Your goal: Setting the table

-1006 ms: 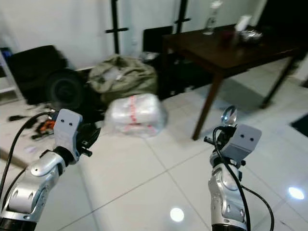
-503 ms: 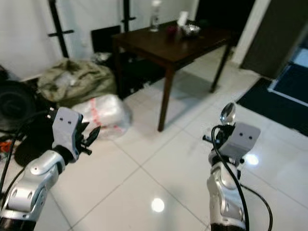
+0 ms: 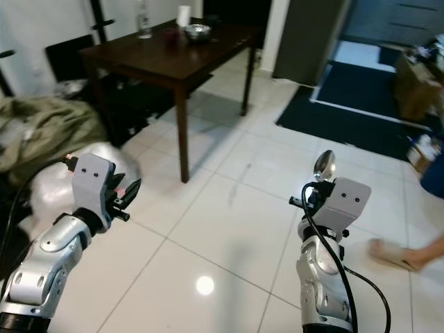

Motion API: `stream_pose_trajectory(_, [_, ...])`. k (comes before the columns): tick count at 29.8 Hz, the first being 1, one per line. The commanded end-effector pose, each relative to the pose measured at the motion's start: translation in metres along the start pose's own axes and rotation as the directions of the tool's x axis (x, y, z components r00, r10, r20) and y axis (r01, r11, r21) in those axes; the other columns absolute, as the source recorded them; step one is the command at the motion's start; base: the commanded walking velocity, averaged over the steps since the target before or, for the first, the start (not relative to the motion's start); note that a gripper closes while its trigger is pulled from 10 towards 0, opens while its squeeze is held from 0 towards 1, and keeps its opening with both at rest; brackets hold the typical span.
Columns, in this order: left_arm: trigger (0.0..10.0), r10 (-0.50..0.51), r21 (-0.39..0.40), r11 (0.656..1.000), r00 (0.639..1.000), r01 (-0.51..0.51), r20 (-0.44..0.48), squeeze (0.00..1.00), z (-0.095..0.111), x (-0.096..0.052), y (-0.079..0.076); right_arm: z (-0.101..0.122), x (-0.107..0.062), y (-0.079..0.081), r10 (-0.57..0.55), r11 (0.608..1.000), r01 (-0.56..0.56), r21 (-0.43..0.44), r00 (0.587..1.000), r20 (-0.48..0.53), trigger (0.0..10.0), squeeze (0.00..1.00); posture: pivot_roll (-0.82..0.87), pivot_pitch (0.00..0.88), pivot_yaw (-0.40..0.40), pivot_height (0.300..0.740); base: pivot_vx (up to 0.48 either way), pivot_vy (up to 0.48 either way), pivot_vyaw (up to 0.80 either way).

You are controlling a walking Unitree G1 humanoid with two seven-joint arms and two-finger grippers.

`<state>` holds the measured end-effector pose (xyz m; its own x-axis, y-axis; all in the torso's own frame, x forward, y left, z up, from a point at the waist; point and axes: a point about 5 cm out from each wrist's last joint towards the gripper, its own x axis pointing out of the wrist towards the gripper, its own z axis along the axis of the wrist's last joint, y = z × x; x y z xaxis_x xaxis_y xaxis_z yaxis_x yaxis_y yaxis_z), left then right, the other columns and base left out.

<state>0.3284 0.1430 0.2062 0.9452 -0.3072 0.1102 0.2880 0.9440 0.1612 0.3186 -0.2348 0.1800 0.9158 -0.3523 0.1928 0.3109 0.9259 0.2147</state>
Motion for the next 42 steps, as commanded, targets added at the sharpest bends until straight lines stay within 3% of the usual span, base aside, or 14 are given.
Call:
stream_pose_trajectory(1, [10.0, 0.015, 0.011, 1.000, 1.000, -0.015, -0.015, 0.00, -0.005, -0.002, 0.004, -0.004, -0.002, 0.005, 0.043, 0.999, -0.043, 0.005, 0.999, -0.030, 10.0, 0.00, 0.08, 0.111, 0.081, 0.740, 0.000, 0.000, -0.79])
stream_pose_trajectory(3, [10.0, 0.023, 0.023, 0.999, 1.000, -0.023, -0.020, 0.00, -0.007, -0.003, 0.007, -0.016, -0.005, 0.019, 0.172, 0.985, -0.172, 0.003, 0.980, -0.101, 10.0, 0.00, 0.08, 0.111, 0.077, 0.740, 0.000, 0.000, -0.78])
stream_pose_trajectory(4, [10.0, 0.030, 0.031, 0.999, 0.999, -0.029, -0.028, 0.00, -0.010, -0.004, 0.009, -0.023, -0.010, 0.034, 0.298, 0.953, -0.302, -0.005, 0.943, -0.147, 10.0, 0.00, 0.08, 0.111, 0.074, 0.740, 0.000, 0.000, -0.78])
stream_pose_trajectory(7, [10.0, 0.044, 0.039, 0.998, 0.998, -0.042, -0.050, 0.00, -0.018, -0.007, 0.013, -0.037, -0.031, 0.074, 0.585, 0.799, -0.601, -0.010, 0.782, -0.213, 10.0, 0.00, 0.09, 0.109, 0.066, 0.740, 0.000, 0.000, -0.78])
stream_pose_trajectory(9, [10.0, 0.050, 0.040, 0.998, 0.997, -0.048, -0.058, 0.00, -0.021, -0.009, 0.014, -0.043, -0.042, 0.091, 0.682, 0.714, -0.700, 0.010, 0.693, -0.235, 10.0, 0.00, 0.09, 0.108, 0.062, 0.740, 0.000, 0.000, -0.78])
stream_pose_trajectory(12, [10.0, 0.052, 0.038, 0.998, 0.997, -0.050, -0.059, 0.00, -0.023, -0.010, 0.011, -0.049, -0.048, 0.102, 0.726, 0.665, -0.746, 0.032, 0.637, -0.260, 10.0, 0.00, 0.10, 0.105, 0.054, 0.740, 0.000, 0.000, -0.78])
stream_pose_trajectory(16, [10.0, 0.053, 0.033, 0.998, 0.997, -0.051, -0.054, 0.00, -0.023, -0.011, 0.008, -0.050, -0.042, 0.104, 0.688, 0.702, -0.713, 0.003, 0.677, -0.262, 10.0, 0.00, 0.10, 0.101, 0.048, 0.740, 0.000, 0.000, -0.78])
stream_pose_trajectory(17, [10.0, 0.054, 0.033, 0.998, 0.997, -0.053, -0.051, 0.00, -0.024, -0.010, 0.008, -0.048, -0.036, 0.099, 0.649, 0.741, -0.672, -0.007, 0.718, -0.250, 10.0, 0.00, 0.09, 0.100, 0.048, 0.740, 0.000, 0.000, -0.69])
stream_pose_trajectory(19, [10.0, 0.060, 0.039, 0.998, 0.997, -0.058, -0.044, 0.00, -0.025, -0.010, 0.008, -0.047, -0.034, 0.095, 0.632, 0.757, -0.653, -0.010, 0.736, -0.243, 10.0, 0.00, 0.09, 0.098, 0.049, 0.740, 0.124, 0.000, 0.00])
stream_pose_trajectory(23, [10.0, 0.064, 0.048, 0.997, 0.997, -0.063, -0.035, 0.00, -0.026, -0.009, 0.008, -0.046, -0.036, 0.093, 0.635, 0.757, -0.653, 0.000, 0.735, -0.238, 10.0, 0.00, 0.08, 0.098, 0.050, 0.740, 0.329, 0.000, 0.00])
stream_pose_trajectory(27, [10.0, 0.058, 0.054, 0.997, 0.998, -0.056, -0.025, 0.00, -0.026, -0.006, 0.004, -0.048, -0.047, 0.095, 0.673, 0.727, -0.685, 0.032, 0.704, -0.227, 10.0, 0.00, 0.08, 0.095, 0.059, 0.740, 0.480, 0.000, 0.00])
stream_pose_trajectory(31, [10.0, 0.030, 0.063, 0.998, 0.999, -0.029, -0.020, 0.00, -0.024, -0.008, -0.001, -0.049, -0.052, 0.097, 0.672, 0.733, -0.679, 0.053, 0.708, -0.217, 10.0, 0.00, 0.10, 0.100, 0.071, 0.740, 0.480, 0.000, 0.00])
stream_pose_trajectory(42, [10.0, -0.030, 0.048, 0.998, 0.999, 0.029, 0.029, 0.00, -0.016, -0.006, -0.020, -0.050, -0.050, 0.100, 0.682, 0.725, -0.684, 0.074, 0.699, -0.215, 10.0, 0.00, 0.12, 0.088, 0.064, 0.740, 0.480, 0.000, 0.00])
